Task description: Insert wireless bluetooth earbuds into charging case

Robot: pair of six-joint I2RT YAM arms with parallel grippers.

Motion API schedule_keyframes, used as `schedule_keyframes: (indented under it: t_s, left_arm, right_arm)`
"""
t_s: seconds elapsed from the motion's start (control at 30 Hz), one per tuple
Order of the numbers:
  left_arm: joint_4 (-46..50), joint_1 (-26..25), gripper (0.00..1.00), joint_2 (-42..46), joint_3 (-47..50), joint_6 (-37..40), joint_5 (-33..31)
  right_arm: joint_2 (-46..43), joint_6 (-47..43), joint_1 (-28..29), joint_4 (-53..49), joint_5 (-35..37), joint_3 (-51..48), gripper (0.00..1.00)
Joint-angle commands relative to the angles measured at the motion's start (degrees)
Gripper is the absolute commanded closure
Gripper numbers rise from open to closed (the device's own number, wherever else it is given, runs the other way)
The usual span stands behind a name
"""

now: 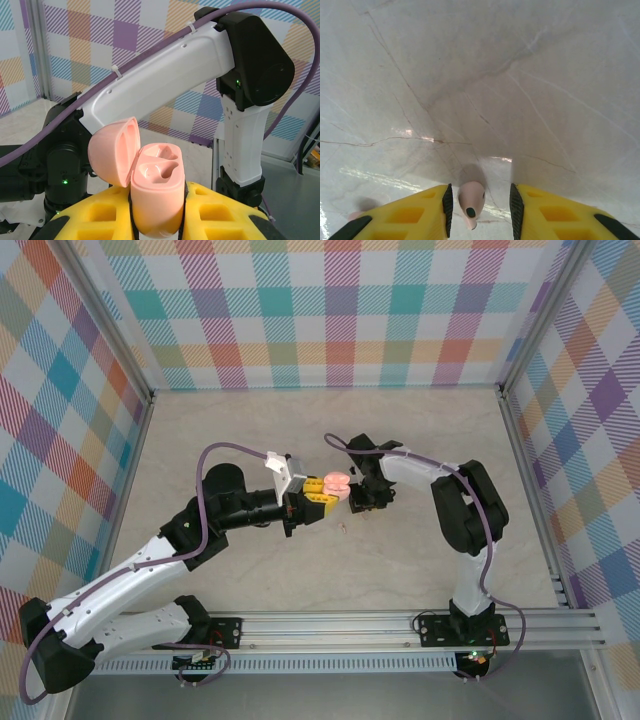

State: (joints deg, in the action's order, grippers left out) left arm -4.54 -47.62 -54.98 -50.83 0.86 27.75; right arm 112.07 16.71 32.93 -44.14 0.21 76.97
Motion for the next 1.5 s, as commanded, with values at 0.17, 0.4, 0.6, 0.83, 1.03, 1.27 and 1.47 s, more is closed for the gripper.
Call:
schedule_keyframes:
  t_s: [0.17,0.4,0.6,0.83,1.03,1.27,1.47]
  left_arm:
    - [-1.0,-0.9,0.83,0.8,0.1,-0.8,0.1]
    - [-0.5,-0.9,0.83,1.1,0.1,-0.6,-0.1]
    - [-0.5,-0.9,0.83,0.9,0.1,-0.5,-0.1]
    - [-0.2,-0.9,0.83,1.1,0.3,-0.5,-0.3]
    - [-0.2,-0.9,0.83,1.4,0.5,-0.6,-0.3]
    - [0.2,-0.9,0.83,1.4,0.8,-0.7,-0.7]
    - [1.4,-1.0,0.83,0.8,0.7,-1.1,-2.4]
  right_arm:
    - [1.1,0.8,2.0,-3.0,-0.2,3.3,0.66]
    - [2.7,1.6,2.8,-5.2,4.4,4.9,0.67]
    - [3.8,0.9,3.5,-5.9,5.0,5.7,0.68]
    - [4.8,1.4,3.5,-6.0,5.9,5.7,0.7]
    - [5.6,3.0,3.5,-5.9,7.1,5.4,0.76]
    - [4.0,6.0,2.6,-3.5,7.1,3.4,0.87]
    - [-0.9,8.4,-0.8,3.5,2.2,-2.8,0.89]
